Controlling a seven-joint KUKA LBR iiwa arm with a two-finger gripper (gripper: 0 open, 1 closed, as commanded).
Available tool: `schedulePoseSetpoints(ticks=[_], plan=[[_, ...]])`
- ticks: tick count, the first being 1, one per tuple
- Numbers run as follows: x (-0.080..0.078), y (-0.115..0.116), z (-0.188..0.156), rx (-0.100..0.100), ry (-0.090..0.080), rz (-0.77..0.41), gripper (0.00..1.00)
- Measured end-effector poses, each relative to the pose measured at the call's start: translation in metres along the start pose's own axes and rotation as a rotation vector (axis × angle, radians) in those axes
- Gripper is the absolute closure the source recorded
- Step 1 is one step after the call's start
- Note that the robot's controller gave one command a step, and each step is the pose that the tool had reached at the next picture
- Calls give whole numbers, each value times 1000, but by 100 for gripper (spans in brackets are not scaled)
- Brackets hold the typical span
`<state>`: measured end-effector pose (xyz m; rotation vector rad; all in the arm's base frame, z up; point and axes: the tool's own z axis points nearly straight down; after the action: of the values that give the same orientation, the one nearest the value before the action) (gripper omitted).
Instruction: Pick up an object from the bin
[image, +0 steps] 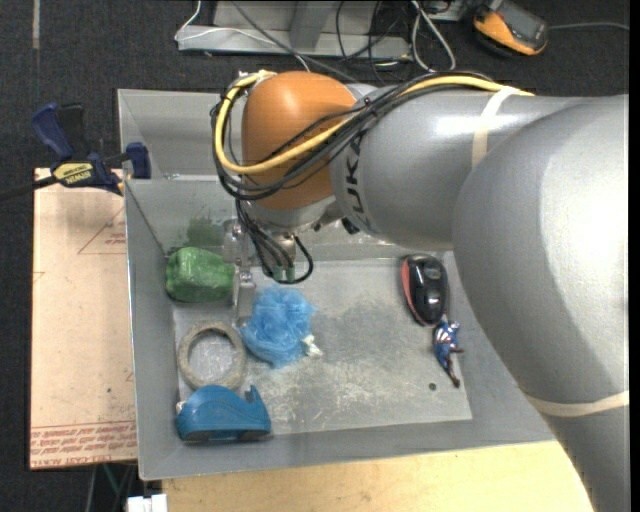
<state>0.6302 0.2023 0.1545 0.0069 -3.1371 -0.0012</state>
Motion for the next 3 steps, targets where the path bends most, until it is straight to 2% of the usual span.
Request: schedulePoseSetpoints(ticks=[1, 2, 3], plan=[[-1, -1, -5, -1, -6, 4, 0], [-7, 31, 52, -3, -27, 97, 0], [-5, 39, 8, -7, -21, 262, 0]])
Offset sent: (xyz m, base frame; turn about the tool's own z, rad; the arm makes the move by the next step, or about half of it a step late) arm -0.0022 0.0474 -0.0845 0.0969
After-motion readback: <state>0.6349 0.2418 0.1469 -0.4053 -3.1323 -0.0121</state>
